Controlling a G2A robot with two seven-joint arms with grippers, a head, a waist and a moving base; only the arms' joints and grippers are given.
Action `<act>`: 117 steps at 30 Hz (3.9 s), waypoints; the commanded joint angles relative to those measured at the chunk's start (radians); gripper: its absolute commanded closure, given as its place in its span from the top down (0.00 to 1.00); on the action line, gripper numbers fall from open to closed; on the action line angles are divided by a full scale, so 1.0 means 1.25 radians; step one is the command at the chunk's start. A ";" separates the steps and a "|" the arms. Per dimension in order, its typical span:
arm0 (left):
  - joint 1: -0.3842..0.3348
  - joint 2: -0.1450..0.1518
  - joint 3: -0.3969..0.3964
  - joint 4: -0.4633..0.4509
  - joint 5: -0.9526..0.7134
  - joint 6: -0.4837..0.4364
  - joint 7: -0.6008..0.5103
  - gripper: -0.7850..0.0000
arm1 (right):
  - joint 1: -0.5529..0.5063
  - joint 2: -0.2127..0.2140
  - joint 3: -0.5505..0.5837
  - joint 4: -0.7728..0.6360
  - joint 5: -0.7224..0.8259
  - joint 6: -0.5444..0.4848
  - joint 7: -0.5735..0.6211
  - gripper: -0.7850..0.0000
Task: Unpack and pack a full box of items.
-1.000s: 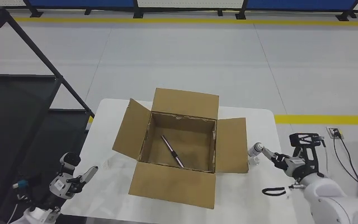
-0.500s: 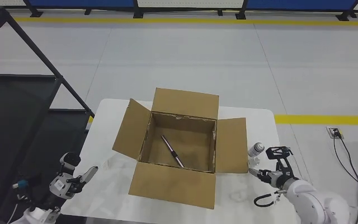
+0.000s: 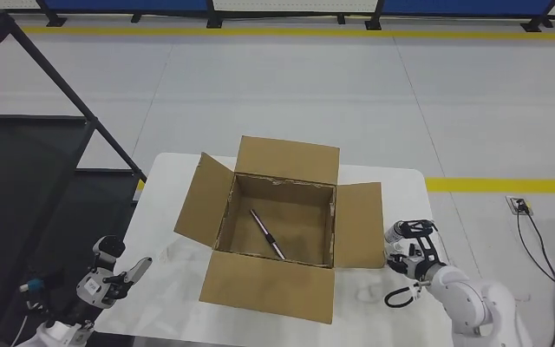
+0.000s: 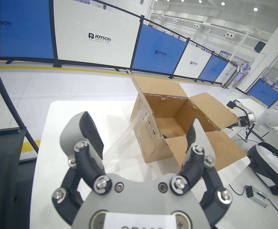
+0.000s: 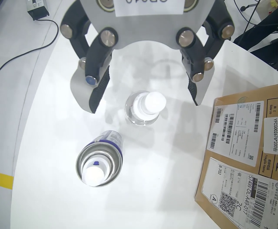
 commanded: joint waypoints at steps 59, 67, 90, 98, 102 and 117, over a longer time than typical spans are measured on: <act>0.000 0.000 0.000 0.000 0.000 0.000 0.000 1.00 | 0.727 -0.176 -0.837 0.477 0.098 0.236 -0.017 0.00; 0.000 0.000 0.000 0.000 0.000 0.000 0.000 1.00 | 0.759 -0.230 -0.871 0.664 0.139 0.234 -0.072 0.00; 0.000 0.000 0.000 0.000 0.000 0.000 0.000 1.00 | 0.712 -0.233 -0.818 0.616 0.078 0.244 -0.079 0.98; 0.000 0.000 0.000 0.000 0.000 0.000 0.000 1.00 | 0.529 -0.136 -0.662 0.142 -0.125 0.257 0.077 1.00; 0.000 0.000 0.000 0.000 0.000 0.000 0.000 1.00 | 0.386 -0.092 -0.531 -0.128 -0.231 0.233 0.128 1.00; 0.000 0.000 0.000 0.000 0.000 0.000 0.000 1.00 | -0.007 -0.029 0.016 -0.373 -0.303 0.199 0.120 1.00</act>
